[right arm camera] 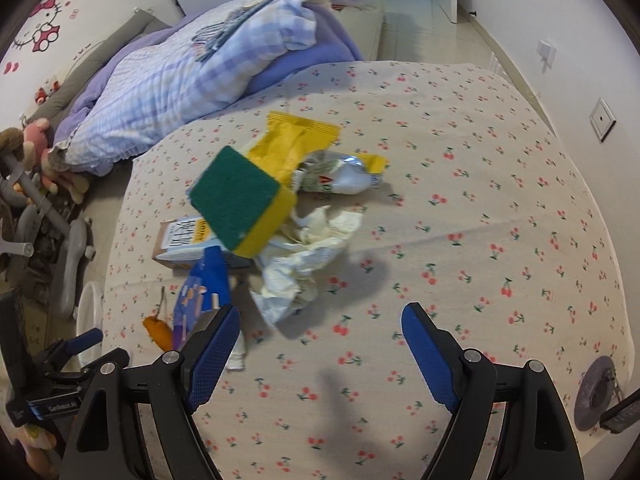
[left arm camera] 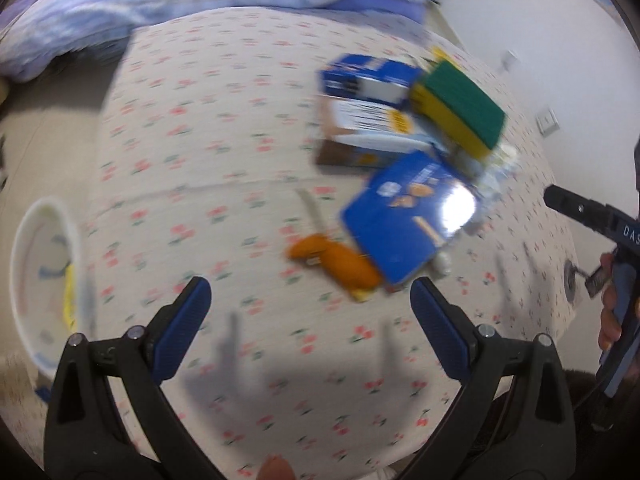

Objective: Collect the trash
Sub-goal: 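Grasp the blue snack box with the left tool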

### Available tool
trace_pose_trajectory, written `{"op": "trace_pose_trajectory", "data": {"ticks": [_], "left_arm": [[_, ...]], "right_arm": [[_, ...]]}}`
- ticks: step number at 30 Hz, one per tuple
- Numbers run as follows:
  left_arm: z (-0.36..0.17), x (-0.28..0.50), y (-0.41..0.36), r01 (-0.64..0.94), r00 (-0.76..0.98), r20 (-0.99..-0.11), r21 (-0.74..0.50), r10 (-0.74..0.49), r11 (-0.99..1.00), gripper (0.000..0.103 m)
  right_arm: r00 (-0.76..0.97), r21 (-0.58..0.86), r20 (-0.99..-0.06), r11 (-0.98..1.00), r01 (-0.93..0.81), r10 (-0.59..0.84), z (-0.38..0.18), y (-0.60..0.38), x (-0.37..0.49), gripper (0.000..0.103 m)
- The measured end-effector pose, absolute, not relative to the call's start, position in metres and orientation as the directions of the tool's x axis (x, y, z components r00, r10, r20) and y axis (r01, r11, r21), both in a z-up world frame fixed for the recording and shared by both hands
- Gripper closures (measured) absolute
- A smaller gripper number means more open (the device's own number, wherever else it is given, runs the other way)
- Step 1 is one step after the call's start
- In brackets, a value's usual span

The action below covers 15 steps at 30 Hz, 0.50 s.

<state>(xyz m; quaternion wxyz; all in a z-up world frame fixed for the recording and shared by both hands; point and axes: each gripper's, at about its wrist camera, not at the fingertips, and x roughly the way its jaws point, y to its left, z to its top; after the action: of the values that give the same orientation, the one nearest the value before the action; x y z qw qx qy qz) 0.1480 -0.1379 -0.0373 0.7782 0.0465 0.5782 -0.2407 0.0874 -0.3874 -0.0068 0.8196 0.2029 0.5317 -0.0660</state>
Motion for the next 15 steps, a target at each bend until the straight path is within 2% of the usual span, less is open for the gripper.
{"op": "trace_pose_trajectory", "data": {"ticks": [7,15], "left_arm": [[-0.053,0.159,-0.185,0.555,0.197,-0.916,-0.189,-0.349,0.81,0.004],[-0.079,0.181,-0.2,0.558,0.179,-0.915,-0.208,-0.362,0.803,0.004]], "right_arm": [[0.41,0.253,-0.908,0.896,0.364,0.09,-0.017,-0.417,0.069,0.019],[0.389,0.242,-0.918,0.887,0.392,0.079,-0.026,-0.436,0.059,0.019]]}}
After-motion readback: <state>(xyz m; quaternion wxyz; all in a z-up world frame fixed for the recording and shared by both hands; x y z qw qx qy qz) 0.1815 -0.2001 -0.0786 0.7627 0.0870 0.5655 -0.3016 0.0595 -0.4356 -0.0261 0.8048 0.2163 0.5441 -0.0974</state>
